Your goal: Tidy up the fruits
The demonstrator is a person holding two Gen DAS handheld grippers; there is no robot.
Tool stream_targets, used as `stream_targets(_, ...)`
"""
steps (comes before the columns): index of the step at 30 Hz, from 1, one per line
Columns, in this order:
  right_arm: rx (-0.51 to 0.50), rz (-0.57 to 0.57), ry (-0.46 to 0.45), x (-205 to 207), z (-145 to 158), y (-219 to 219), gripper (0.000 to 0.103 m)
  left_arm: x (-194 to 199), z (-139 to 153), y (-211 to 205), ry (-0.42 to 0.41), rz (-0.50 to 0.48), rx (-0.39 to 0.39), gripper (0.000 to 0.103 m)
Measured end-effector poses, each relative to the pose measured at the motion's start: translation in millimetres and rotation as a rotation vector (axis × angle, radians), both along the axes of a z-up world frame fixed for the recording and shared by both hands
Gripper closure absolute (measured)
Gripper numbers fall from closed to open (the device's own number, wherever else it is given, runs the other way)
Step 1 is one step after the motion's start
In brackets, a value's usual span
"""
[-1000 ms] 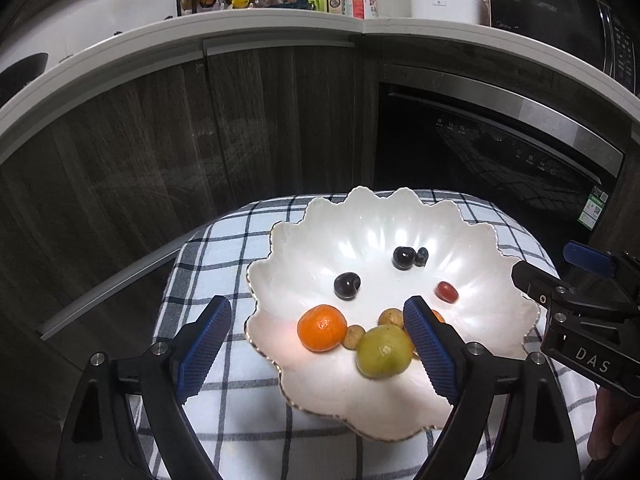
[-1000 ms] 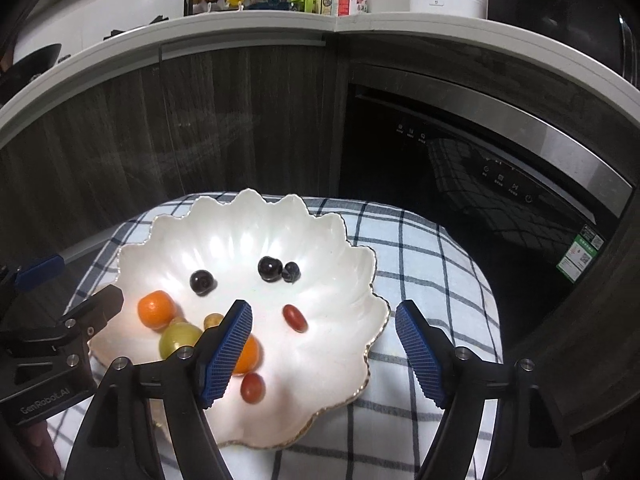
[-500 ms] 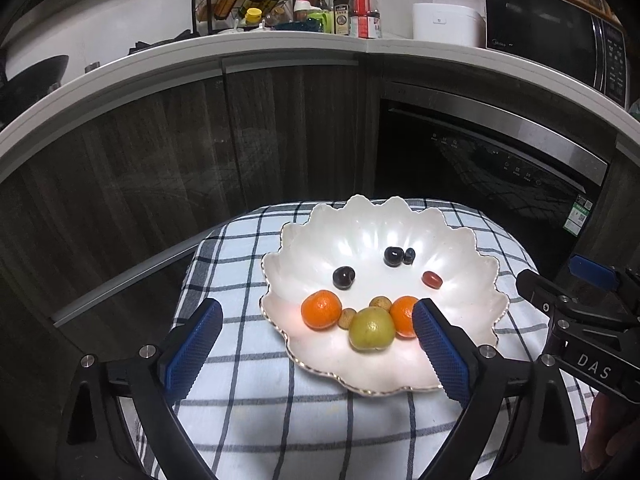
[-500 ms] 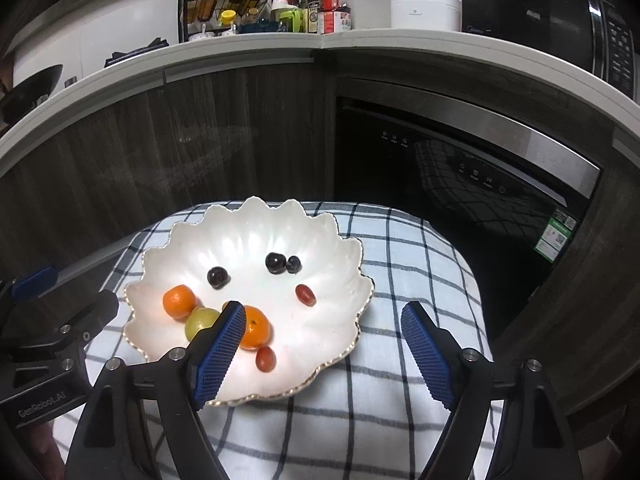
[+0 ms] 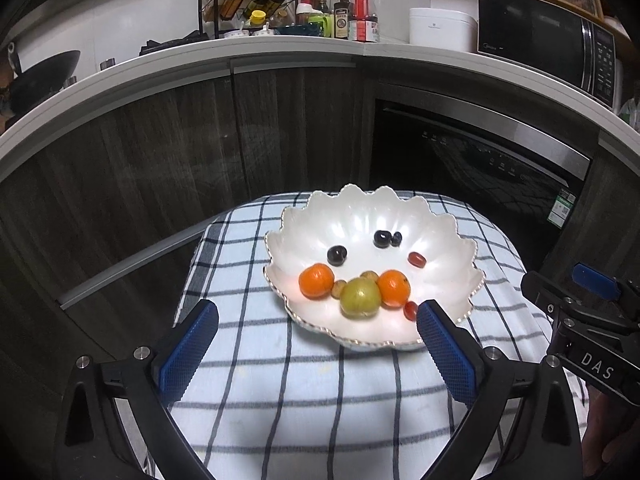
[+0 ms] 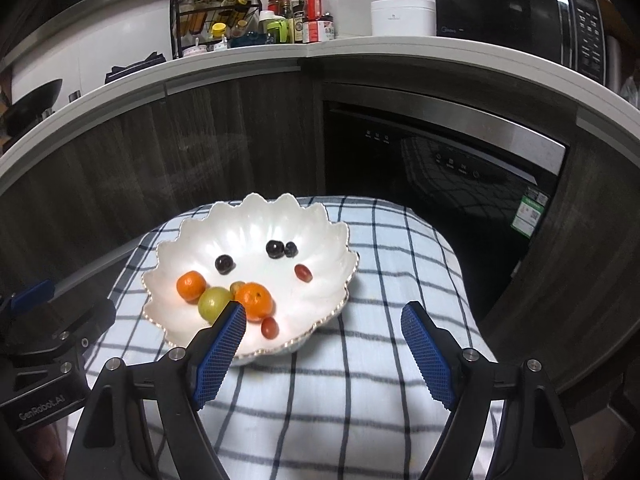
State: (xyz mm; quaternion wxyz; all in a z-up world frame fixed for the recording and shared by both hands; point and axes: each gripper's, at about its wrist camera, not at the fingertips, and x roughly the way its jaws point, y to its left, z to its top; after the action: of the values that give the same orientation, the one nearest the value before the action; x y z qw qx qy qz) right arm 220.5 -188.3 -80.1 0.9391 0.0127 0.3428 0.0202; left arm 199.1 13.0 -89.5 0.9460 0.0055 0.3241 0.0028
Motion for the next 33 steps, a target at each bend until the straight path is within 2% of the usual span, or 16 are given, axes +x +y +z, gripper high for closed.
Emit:
stream_targets(24,-0.015,0.019,-0.008,-80,-7,-1,0.022,-77,-15,-5,0.064,-0.027,0.000,0.002)
stream_targets(33,-0.007,0.009,-0.005,-104,-9,-4,0.022,-105,-23,-3,0.048,0.001,-0.007,0.002)
